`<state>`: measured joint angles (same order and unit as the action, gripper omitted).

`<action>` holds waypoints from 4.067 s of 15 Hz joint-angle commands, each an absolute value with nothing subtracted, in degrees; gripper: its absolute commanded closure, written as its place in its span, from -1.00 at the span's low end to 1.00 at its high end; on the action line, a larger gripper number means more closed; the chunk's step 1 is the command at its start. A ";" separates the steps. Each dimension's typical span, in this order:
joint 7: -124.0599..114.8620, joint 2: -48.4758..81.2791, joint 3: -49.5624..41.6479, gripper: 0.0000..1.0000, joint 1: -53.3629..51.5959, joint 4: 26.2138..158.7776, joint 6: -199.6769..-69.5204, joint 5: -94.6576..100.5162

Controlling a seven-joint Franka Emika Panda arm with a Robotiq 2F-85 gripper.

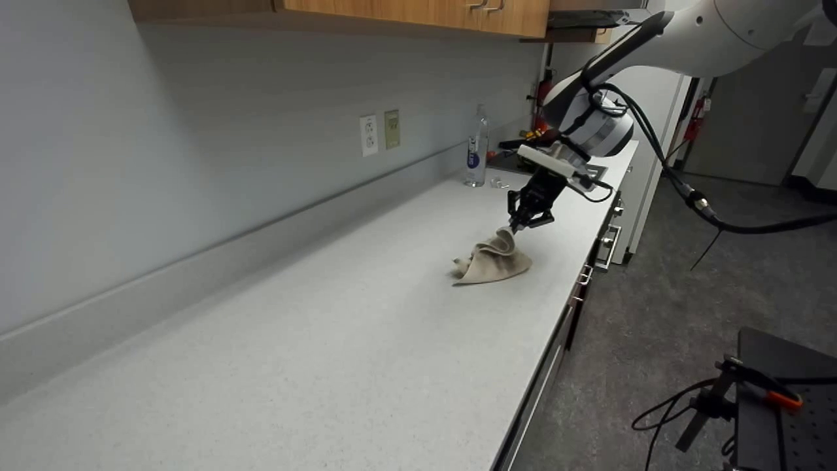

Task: Fold the towel into a triangle twice

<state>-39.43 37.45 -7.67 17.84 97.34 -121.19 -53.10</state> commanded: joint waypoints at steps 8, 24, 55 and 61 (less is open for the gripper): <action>-52.66 39.09 -11.52 0.99 16.55 98.27 -124.41 -57.82; -60.66 40.72 -10.22 0.45 17.90 94.88 -128.06 -67.29; -55.28 17.15 -11.42 -1.00 5.17 105.85 -127.28 -13.17; -47.61 10.33 -10.13 -1.00 3.69 109.66 -128.30 -1.73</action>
<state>-51.95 15.01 -10.59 4.35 105.93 -127.78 -6.21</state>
